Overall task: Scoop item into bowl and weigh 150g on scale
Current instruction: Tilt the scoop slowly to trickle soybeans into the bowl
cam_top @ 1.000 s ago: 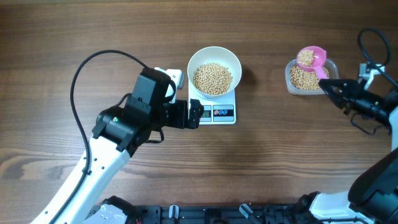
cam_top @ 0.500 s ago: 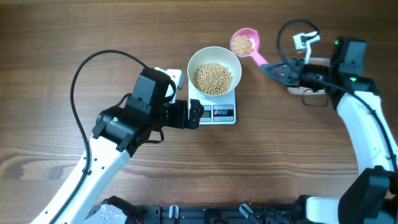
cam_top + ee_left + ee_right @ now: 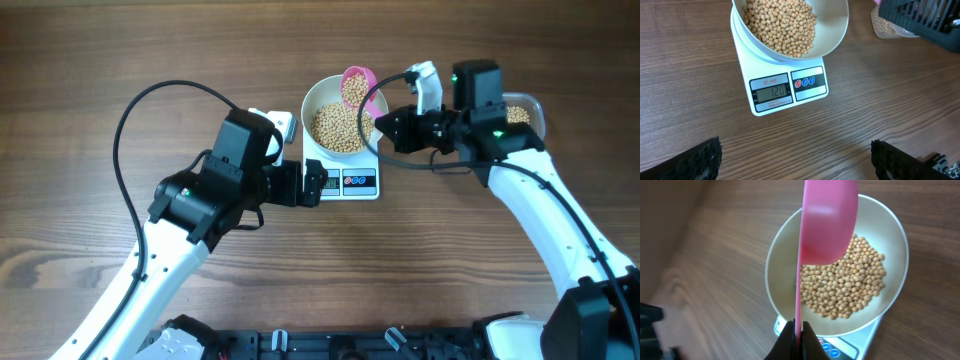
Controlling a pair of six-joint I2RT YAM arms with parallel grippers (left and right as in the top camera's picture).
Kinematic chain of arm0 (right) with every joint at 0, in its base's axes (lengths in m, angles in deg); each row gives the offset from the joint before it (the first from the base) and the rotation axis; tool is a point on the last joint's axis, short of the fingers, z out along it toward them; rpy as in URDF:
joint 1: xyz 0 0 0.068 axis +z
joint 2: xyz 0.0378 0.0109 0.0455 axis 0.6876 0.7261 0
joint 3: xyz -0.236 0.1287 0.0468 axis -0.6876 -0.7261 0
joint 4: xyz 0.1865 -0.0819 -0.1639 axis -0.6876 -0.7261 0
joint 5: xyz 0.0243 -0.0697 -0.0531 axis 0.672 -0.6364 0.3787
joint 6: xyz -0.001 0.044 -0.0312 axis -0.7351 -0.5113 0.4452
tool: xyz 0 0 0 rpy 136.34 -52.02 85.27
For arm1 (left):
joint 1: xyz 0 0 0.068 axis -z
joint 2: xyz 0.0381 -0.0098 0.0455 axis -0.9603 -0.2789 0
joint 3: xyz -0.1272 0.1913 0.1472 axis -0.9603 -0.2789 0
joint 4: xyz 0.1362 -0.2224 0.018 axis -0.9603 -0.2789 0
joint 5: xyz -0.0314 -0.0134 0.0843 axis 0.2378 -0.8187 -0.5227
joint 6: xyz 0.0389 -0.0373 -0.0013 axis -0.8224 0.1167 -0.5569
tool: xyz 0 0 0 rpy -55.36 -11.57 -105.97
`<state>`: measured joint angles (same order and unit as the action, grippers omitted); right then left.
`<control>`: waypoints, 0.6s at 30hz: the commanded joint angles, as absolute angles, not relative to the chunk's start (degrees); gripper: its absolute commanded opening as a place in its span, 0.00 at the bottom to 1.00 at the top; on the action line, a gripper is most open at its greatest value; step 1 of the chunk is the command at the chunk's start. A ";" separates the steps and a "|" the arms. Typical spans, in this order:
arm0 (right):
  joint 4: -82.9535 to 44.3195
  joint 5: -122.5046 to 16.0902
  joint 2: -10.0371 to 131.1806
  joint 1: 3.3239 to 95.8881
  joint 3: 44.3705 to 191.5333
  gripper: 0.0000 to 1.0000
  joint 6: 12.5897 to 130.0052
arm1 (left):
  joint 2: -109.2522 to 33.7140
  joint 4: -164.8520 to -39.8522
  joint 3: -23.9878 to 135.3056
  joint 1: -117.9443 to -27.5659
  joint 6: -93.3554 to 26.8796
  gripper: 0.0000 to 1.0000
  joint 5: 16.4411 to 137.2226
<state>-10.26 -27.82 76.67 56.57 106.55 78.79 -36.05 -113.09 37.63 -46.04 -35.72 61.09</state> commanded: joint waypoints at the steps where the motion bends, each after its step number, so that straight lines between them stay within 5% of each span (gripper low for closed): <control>1: -10.56 -34.77 75.51 59.23 106.75 0.04 84.02 | -36.25 -112.96 38.59 -45.79 -36.02 1.00 61.38; 18: -12.92 -43.86 75.51 63.80 106.75 0.04 93.64 | -36.25 -112.96 38.59 -45.79 -36.02 1.00 61.38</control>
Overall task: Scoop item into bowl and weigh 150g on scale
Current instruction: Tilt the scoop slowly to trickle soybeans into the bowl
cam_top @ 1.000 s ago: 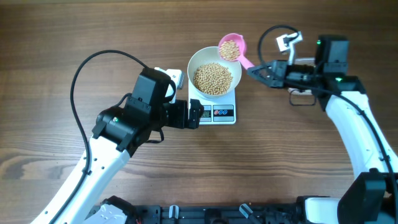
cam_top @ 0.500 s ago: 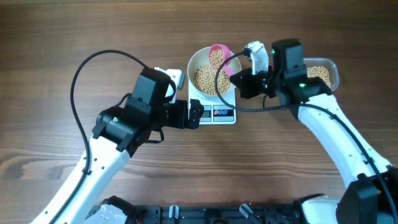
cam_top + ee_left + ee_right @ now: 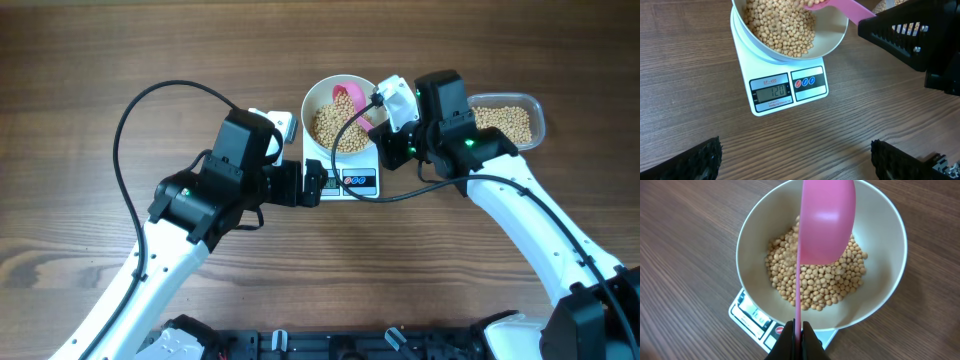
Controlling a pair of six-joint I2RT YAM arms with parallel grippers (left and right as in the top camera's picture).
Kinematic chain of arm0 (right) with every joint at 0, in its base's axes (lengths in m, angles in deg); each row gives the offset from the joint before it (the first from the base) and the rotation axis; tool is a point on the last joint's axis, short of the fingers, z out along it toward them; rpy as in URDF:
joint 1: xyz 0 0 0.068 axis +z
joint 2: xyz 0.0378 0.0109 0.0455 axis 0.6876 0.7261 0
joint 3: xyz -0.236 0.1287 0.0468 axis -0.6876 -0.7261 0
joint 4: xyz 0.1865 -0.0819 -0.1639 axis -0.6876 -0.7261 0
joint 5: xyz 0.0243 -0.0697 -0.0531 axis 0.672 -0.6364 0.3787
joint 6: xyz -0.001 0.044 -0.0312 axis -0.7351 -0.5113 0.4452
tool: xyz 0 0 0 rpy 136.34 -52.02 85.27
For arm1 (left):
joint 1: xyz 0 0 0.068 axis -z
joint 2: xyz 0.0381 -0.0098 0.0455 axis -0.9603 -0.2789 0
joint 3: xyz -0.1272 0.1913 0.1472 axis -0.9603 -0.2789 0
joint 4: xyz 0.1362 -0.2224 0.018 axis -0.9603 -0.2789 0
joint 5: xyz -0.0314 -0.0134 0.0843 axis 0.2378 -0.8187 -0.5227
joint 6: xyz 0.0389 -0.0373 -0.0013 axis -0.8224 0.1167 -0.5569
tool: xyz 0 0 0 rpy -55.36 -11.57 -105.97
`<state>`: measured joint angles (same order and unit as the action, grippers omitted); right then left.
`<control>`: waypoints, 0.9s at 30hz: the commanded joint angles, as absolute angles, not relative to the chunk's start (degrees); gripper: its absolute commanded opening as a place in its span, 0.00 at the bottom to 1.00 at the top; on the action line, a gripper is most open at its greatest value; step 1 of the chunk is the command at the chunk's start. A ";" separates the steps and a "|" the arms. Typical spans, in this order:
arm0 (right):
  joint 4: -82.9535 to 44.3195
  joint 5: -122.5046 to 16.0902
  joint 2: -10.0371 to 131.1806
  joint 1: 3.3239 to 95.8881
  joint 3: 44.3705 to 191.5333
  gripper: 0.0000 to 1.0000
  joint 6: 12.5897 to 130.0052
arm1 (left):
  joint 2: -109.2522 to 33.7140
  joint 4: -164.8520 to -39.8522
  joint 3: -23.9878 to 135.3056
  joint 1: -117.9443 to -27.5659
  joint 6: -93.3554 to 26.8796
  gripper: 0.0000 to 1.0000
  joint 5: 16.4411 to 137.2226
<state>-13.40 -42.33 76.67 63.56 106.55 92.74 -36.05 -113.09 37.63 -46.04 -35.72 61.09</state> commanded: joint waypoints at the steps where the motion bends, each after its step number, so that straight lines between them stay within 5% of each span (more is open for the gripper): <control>1: -12.90 -43.86 75.51 63.80 106.75 0.04 92.35 | -36.25 -112.96 38.59 -45.79 -36.02 1.00 61.38; 21: -12.64 -38.05 75.51 61.24 106.75 0.04 82.23 | -36.25 -112.96 38.59 -45.79 -36.02 1.00 61.38; 27: -11.72 -39.30 75.51 61.24 106.75 0.04 95.80 | -36.25 -112.96 38.59 -45.79 -36.02 1.00 61.38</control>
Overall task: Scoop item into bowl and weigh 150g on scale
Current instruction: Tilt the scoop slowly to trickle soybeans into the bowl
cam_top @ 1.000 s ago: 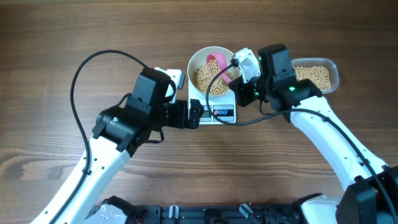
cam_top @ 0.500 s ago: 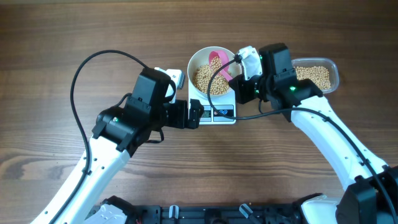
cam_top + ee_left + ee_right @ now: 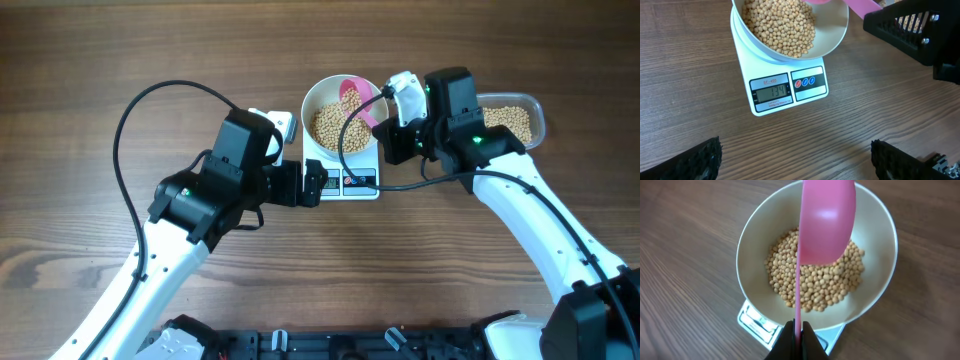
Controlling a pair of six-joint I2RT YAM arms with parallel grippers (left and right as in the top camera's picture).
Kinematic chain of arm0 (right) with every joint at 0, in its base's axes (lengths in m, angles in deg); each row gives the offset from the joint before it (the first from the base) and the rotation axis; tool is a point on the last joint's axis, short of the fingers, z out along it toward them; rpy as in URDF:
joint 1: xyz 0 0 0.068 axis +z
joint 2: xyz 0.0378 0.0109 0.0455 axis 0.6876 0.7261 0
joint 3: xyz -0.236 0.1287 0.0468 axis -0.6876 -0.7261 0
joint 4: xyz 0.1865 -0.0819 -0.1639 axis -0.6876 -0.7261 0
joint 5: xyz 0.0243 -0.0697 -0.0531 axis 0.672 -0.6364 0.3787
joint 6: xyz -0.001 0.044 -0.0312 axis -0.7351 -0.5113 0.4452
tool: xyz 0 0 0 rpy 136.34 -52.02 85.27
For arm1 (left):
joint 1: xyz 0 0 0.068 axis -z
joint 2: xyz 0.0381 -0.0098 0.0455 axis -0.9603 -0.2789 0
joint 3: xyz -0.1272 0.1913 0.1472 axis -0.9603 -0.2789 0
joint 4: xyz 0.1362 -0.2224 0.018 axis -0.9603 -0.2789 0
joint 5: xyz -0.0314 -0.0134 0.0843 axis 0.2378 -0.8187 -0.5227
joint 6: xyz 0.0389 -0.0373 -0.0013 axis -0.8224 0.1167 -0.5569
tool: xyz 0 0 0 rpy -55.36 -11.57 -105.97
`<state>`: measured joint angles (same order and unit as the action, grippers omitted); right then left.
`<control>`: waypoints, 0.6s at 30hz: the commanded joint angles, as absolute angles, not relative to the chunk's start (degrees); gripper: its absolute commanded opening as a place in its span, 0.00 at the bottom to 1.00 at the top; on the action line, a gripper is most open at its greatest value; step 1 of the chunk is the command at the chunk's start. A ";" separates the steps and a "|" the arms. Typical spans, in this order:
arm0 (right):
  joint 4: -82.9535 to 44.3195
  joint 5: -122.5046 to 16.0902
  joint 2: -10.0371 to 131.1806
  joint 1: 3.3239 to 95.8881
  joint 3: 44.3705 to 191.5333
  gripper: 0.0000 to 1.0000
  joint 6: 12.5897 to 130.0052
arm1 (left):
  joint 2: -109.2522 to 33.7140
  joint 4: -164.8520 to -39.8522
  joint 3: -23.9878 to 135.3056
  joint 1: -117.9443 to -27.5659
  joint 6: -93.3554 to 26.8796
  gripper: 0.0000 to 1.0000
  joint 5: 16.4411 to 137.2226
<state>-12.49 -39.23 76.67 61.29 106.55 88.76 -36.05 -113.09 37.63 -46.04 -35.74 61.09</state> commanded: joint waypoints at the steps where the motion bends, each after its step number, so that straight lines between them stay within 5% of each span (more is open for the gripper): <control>1: -11.72 -40.67 75.51 61.24 106.75 0.04 97.24 | -36.25 -112.96 38.59 -45.79 -36.02 1.00 61.38; 18: -11.57 -42.25 75.51 61.44 106.75 0.04 102.12 | -36.25 -112.96 38.59 -45.79 -36.05 1.00 61.38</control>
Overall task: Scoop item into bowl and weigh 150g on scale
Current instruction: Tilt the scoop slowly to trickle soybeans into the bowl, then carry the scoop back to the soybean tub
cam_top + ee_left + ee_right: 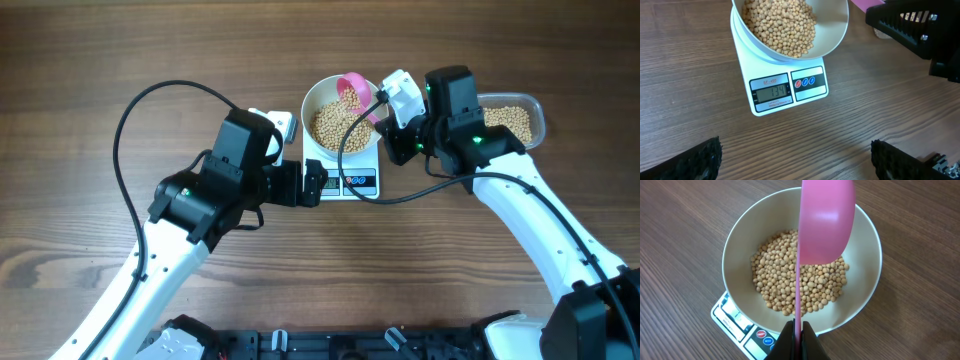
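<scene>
A cream bowl (pixel 316 97) of tan beans (pixel 338 125) stands on the white scale (pixel 350 182), whose display (pixel 771 92) reads 134. My right gripper (pixel 798 330) is shut on the handle of a pink scoop (pixel 826 222), turned on its side above the bowl (pixel 740 255). In the overhead view the pink scoop (pixel 352 87) sits over the bowl's far right rim. My left gripper (pixel 795 159) hangs open in front of the scale (pixel 745 75), holding nothing.
A clear tub of beans (pixel 512 118) stands at the right, behind my right arm. Bare wooden table (pixel 100 60) surrounds the scale. A black cable (pixel 140 100) loops over the left side.
The right gripper has drawn back slightly, so the scoop now sits a bit higher over the bowl's far right rim. The scale still reads 134. The left arm is unchanged.
The scoop was first held over the bowl's far right rim with the scale at 120. Then it was down over the beans, still 120. Afterwards the display showed 134, and now the scoop hangs tilted above the bowl.
</scene>
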Controlling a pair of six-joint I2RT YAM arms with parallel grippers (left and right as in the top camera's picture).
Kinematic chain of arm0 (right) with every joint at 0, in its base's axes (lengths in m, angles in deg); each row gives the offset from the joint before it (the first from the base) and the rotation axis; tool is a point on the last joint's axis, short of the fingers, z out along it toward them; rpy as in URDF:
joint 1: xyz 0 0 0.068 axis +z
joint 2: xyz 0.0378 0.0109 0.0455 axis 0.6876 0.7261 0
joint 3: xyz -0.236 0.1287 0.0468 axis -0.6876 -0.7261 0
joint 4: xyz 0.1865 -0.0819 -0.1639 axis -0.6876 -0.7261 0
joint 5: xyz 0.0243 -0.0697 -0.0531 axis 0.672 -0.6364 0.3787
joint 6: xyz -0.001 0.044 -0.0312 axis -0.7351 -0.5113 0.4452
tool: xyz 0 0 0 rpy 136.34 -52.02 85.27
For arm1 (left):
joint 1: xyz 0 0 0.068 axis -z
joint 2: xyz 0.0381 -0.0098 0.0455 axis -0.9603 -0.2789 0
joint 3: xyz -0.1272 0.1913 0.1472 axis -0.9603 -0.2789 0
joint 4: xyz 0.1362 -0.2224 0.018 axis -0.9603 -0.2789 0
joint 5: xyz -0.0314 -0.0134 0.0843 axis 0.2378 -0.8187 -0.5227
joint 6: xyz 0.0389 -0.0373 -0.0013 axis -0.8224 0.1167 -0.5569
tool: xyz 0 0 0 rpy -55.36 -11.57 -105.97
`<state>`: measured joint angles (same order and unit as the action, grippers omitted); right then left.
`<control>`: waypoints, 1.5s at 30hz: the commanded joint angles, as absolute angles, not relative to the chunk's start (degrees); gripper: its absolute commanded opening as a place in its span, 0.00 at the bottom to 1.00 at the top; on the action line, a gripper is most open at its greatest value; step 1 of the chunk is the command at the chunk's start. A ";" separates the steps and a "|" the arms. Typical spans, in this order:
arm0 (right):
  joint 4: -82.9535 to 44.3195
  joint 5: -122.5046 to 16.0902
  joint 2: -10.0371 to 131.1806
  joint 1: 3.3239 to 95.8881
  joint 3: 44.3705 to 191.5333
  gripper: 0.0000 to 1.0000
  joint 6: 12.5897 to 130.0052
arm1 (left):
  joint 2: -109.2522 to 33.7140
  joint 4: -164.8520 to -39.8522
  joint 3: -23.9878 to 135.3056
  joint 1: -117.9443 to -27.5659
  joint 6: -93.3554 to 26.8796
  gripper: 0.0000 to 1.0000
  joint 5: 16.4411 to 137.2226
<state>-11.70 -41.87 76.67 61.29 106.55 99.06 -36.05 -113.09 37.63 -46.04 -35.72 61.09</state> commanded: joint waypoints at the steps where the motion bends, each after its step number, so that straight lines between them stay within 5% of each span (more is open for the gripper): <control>1: -11.42 -42.44 75.51 61.49 106.75 0.04 102.99 | -36.25 -112.96 38.59 -45.79 -36.02 1.00 61.38; 17: -11.37 -41.57 75.51 61.46 106.75 0.04 92.76 | -36.25 -112.96 38.59 -45.79 -36.05 1.00 61.38; 26: -12.66 -44.23 75.51 61.59 106.75 0.04 109.77 | -36.25 -112.94 38.59 -45.79 -36.02 1.00 61.38; 33: -11.13 -49.72 75.69 61.57 106.75 0.04 112.19 | -36.25 -112.96 38.59 -45.79 -36.02 1.00 61.38; 45: -10.74 -42.99 75.66 61.57 106.75 0.04 100.41 | -36.25 -112.96 38.59 -45.79 -36.02 1.00 61.38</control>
<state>-10.87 -45.83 76.67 61.29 106.55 106.09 -36.05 -113.09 37.63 -46.04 -35.72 61.09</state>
